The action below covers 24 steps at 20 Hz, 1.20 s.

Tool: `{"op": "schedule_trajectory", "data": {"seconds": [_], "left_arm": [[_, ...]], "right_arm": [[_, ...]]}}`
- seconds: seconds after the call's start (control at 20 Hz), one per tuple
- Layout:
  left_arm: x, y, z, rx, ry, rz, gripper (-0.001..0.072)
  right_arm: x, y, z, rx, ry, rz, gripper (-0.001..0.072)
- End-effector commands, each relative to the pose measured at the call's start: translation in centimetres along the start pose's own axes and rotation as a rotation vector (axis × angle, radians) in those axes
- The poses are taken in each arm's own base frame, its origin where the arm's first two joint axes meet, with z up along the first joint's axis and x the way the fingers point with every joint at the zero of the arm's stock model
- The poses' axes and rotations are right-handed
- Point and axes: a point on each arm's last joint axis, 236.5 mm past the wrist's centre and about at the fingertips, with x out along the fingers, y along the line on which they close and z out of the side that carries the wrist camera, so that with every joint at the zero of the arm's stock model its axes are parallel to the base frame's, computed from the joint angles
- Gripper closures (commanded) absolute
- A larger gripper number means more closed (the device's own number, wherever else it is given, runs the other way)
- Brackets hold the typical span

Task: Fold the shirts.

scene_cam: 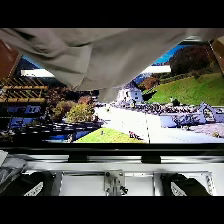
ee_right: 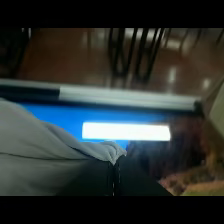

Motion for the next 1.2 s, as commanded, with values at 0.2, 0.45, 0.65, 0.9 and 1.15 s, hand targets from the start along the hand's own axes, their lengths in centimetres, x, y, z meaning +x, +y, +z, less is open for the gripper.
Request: {"op": "schedule_trajectory", "data": {"seconds": [0.2, 0.45, 0.65, 0.9, 1.15], "left_arm": [[-7.4, 0.8, -6.6, -0.017, 0.303, 0.108, 0.0671], [-3.2, 5.9, -18.2, -0.121, 0.595, 0.211, 0.0670], [0.0, 10.4, -28.1, -0.239, 0.708, 0.301, 0.0669], [7.5, 14.5, -31.1, -0.299, 0.544, 0.320, 0.0670], [11.8, 24.9, -41.1, -0.568, 0.629, 0.540, 0.0670]], "right_arm": [[-16.6, -5.2, 6.8, 0.060, -0.344, -0.087, 0.0651], [-8.4, -5.5, 2.6, -0.050, -0.131, -0.174, 0.0651], [4.6, -4.1, -6.0, -0.162, 0.189, -0.219, 0.0650], [21.2, 1.4, -20.0, -0.153, 0.465, -0.166, 0.0650], [31.0, 9.5, -35.4, 0.122, 0.655, -0.047, 0.0650]]}}
